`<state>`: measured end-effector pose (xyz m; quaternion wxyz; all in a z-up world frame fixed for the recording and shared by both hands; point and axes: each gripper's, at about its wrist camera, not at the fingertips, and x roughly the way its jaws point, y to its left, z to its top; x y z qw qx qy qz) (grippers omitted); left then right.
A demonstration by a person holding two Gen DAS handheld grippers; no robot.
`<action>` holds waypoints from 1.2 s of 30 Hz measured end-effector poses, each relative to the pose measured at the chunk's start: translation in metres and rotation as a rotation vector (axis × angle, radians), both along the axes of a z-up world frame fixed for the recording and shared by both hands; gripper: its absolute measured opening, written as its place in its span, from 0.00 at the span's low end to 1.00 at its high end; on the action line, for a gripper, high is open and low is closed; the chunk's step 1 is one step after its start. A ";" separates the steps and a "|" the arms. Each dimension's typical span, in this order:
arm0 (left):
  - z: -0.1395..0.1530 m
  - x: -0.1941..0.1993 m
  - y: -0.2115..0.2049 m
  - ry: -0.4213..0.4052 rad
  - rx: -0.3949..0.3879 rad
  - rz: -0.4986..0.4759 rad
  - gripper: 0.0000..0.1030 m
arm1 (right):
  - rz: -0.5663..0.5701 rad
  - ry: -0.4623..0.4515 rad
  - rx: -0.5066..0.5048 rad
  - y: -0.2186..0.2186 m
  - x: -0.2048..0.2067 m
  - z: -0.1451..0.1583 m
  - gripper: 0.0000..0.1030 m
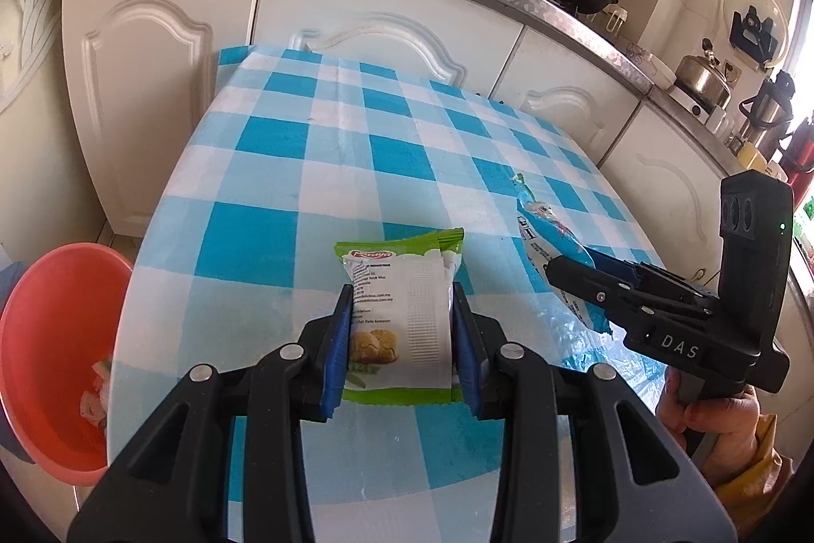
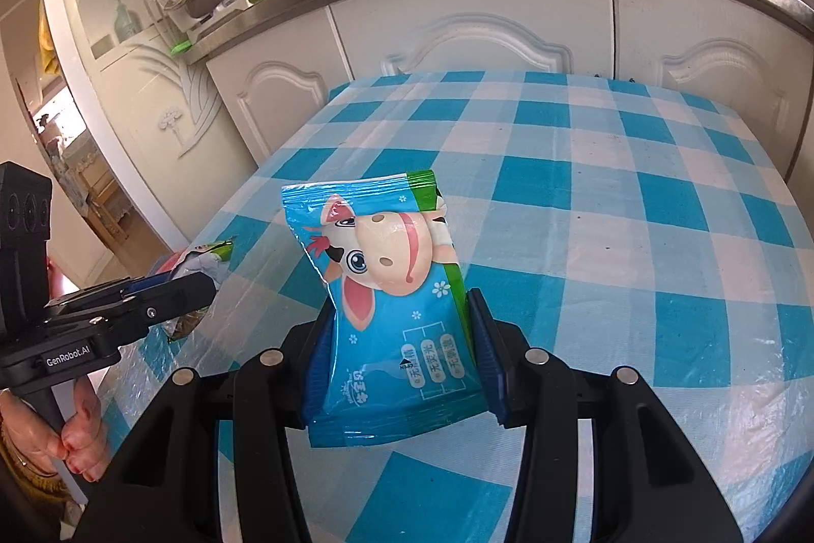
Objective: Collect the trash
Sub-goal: 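Carry the snack bag and wipes pack over the red bucket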
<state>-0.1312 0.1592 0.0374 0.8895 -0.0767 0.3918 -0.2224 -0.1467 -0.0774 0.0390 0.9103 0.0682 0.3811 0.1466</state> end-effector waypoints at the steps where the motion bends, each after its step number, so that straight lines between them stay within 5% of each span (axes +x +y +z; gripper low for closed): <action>1: 0.000 -0.001 0.004 0.000 -0.003 0.006 0.36 | 0.007 -0.002 -0.011 0.005 0.000 0.001 0.47; 36: -0.021 -0.013 0.144 0.011 -0.074 0.278 0.36 | 0.240 0.002 -0.196 0.148 0.015 0.002 0.47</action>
